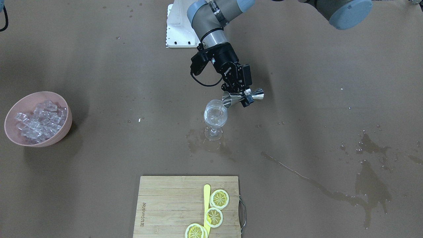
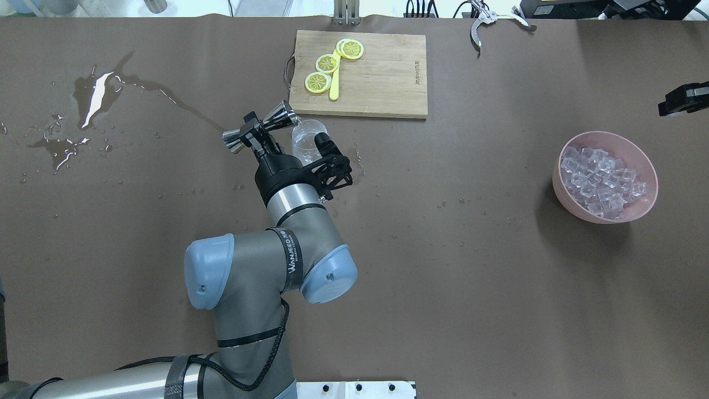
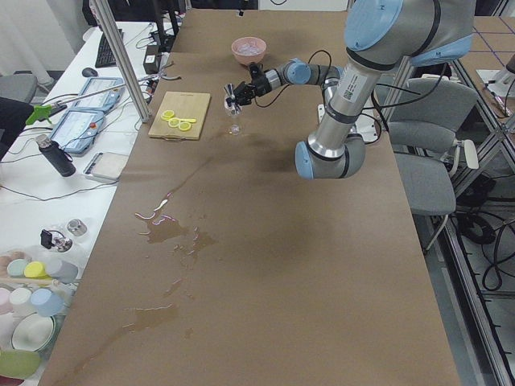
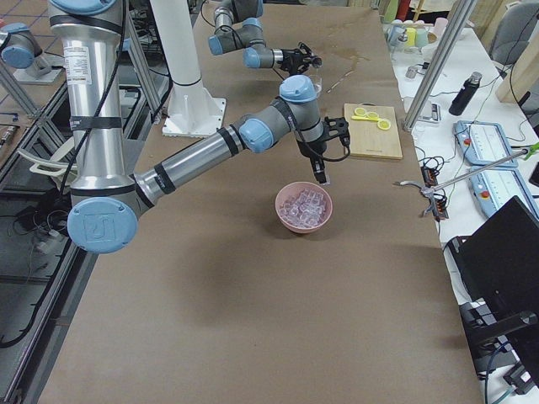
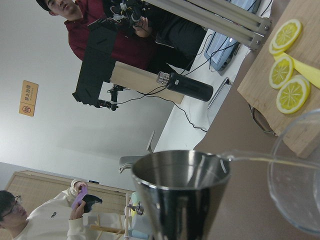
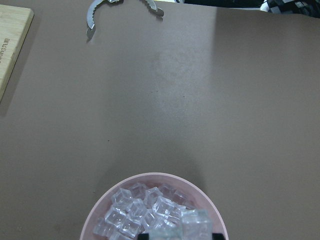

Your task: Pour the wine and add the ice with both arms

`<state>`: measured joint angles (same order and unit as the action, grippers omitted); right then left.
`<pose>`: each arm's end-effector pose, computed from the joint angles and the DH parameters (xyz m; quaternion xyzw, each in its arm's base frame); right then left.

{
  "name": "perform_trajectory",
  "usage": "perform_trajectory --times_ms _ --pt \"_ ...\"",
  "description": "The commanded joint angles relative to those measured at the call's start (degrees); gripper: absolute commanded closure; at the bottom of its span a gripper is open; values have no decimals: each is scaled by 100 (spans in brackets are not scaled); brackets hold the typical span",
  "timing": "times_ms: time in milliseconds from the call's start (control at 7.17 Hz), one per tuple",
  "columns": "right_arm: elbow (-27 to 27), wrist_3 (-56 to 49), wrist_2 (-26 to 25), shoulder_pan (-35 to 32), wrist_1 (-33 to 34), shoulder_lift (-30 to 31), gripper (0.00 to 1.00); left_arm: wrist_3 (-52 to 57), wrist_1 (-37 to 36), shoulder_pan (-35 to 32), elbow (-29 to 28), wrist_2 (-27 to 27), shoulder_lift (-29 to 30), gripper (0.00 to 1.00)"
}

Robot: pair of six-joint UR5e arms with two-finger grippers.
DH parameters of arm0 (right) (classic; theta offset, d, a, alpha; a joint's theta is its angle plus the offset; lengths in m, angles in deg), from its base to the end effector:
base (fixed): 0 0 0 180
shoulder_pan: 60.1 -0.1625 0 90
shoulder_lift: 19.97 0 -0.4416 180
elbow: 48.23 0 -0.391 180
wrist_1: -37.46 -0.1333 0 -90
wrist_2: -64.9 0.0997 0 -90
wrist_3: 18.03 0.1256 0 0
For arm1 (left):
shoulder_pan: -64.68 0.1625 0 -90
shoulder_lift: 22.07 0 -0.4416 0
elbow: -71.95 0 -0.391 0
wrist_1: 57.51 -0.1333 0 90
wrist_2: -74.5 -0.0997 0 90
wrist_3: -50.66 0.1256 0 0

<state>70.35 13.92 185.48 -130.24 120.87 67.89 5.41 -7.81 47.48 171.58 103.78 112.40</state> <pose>-0.1037 -0.4915 0.4296 0.1684 -0.3595 0.0124 0.9177 0.5492 -0.4242 0.1968 0.4836 -0.1694 0.1450 0.8464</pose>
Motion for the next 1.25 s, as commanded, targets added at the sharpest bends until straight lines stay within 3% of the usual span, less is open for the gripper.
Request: perform_trajectory --times_ms 0,837,1115 --pt "33 -5 0 -17 0 3 100 -2 -257 6 -5 -1 53 100" --pt "16 -110 -9 -26 0 47 100 -325 -672 6 13 25 439 100" --pt "24 -110 -9 -35 0 56 100 -301 -121 -64 606 383 370 100"
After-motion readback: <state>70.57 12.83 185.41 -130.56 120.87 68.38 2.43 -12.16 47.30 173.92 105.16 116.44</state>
